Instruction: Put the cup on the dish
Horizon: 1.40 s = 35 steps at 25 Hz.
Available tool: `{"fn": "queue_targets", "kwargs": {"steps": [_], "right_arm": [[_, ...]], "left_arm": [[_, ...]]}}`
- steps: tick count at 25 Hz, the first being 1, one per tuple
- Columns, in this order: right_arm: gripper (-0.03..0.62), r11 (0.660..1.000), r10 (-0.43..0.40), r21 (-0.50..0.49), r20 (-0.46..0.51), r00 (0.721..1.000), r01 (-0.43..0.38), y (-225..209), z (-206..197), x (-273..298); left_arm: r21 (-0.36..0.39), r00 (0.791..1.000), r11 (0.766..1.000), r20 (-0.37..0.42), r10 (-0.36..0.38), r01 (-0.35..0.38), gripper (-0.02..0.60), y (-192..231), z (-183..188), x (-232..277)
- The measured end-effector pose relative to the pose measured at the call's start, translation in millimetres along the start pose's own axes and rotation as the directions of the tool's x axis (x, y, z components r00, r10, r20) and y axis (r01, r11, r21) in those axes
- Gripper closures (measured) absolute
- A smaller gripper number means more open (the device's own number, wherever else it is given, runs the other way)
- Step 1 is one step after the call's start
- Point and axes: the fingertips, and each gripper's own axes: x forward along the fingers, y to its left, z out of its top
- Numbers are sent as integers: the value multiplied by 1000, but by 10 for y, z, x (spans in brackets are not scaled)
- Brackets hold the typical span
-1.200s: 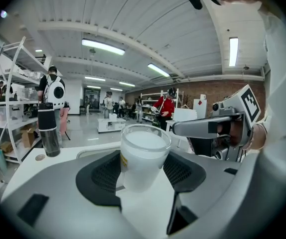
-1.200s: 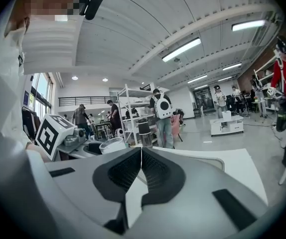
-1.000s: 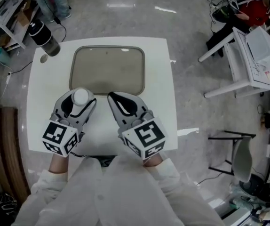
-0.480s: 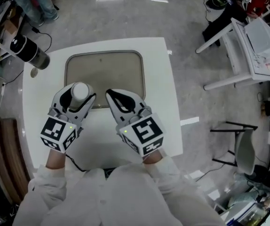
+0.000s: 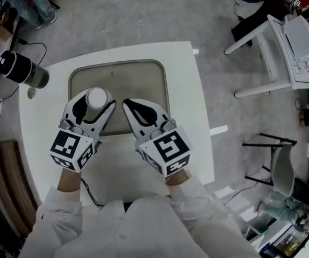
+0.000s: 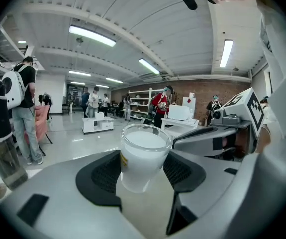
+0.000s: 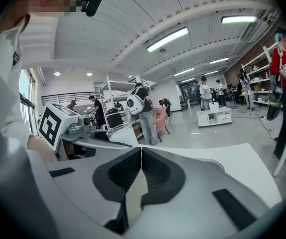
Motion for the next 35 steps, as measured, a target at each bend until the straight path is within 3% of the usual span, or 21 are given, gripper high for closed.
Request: {"fn": "queue_targets", "kwargs": {"steps": [17, 35], "right_arm": [[579, 998, -41, 46, -77, 996, 45, -476, -575, 442], [579, 993, -61, 94, -125, 990, 73, -642, -777, 375]], "left_arm": [[-7, 995, 998, -77, -63, 62, 318, 176, -750, 710], [54, 991, 997, -125, -51, 58, 318, 64, -826, 902]]}}
